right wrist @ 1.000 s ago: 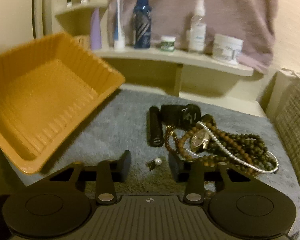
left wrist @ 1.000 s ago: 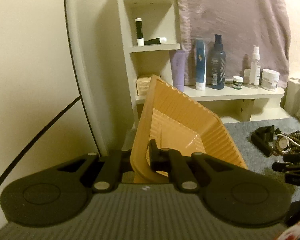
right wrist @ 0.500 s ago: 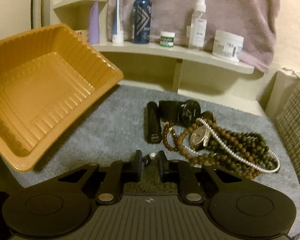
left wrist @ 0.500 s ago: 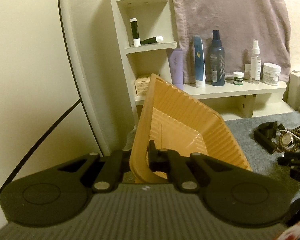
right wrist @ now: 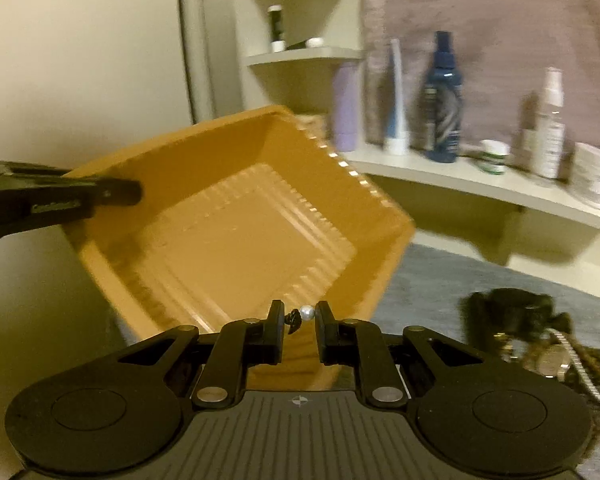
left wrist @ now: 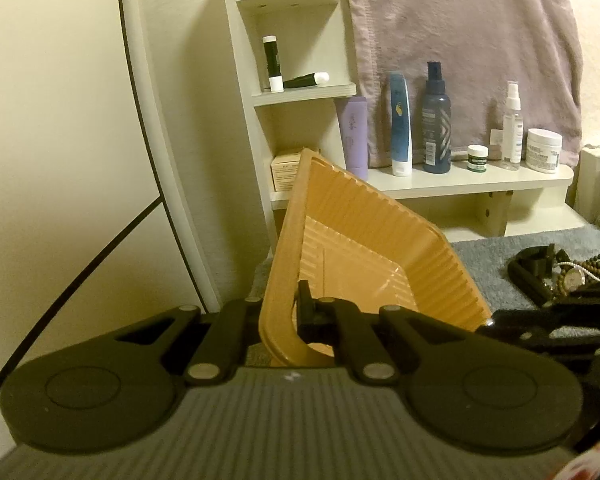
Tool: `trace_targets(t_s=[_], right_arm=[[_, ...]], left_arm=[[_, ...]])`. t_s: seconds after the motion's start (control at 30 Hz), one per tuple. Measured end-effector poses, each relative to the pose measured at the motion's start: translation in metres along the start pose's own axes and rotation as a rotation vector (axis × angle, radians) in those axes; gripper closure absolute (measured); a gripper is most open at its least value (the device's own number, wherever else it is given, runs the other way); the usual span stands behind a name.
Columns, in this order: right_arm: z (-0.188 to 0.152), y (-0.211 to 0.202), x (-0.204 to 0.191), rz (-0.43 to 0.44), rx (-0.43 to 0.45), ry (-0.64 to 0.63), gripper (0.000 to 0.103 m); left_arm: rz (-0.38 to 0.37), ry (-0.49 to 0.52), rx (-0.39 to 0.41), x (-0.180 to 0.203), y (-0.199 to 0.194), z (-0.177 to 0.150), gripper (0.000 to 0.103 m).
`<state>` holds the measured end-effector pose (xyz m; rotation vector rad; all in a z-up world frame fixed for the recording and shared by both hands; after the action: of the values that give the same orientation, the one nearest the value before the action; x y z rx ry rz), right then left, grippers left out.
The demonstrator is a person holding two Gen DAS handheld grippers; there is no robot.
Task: Organize jewelry
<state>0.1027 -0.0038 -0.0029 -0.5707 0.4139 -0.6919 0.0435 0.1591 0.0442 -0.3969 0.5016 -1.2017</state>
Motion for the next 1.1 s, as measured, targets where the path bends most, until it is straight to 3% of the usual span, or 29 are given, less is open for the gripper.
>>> trace_targets(t_s=[0.13,0.2,0.23,0.27,0.33,0.53,0.6,0.67,1.1], right_arm=[[-0.001,0.005,-0.004,0.051,0.003,0.017,0.086],[-0.001,0.003,0.0,0.044,0.005,0.048,0.065],[-0.001,0.001,0.003,0.027,0.015,0.062,0.044],[-0.003,-0.004,0.007,0.012,0.036,0.081,0.04],[-0.007,-0.014,0.016,-0.021,0.055,0.116,0.04],[-0.038,-0.045,0.065,-0.233,0.052,0.271,0.041],[-0.05,-0.054,0.082,-0.273,0.035,0.332,0.053],[-0.06,-0.059,0.094,-0.286,0.01,0.379,0.063],[-0.07,-0.042,0.098,-0.325,-0.038,0.344,0.075]], left_arm=[[-0.001,-0.001,-0.001,0.0,0.0,0.0,0.098],[-0.003,-0.003,-0.001,0.0,0.0,0.0,0.098],[-0.003,-0.004,-0.001,-0.001,0.0,0.0,0.098],[-0.004,-0.004,0.0,-0.001,0.001,-0.001,0.098],[-0.003,-0.01,-0.001,-0.001,0.001,-0.001,0.098],[-0.004,-0.01,0.0,-0.001,0.001,0.0,0.098],[-0.002,-0.008,0.0,-0.001,0.001,0.0,0.098],[-0.002,-0.012,-0.001,-0.001,0.001,0.0,0.098],[-0.001,-0.021,-0.004,-0.002,0.002,0.001,0.098]])
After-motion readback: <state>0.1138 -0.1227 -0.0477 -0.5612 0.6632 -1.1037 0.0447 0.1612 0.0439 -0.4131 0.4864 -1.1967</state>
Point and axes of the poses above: each gripper's, at about its wrist camera, not at the fingertips, and y roughly the way its jaws point, x to its right, z to its top, the point moved 1 cm from there along y, roughly the way its jaws point, and after that the axes turned 5 degrees about -x, right-handed, at the moved point
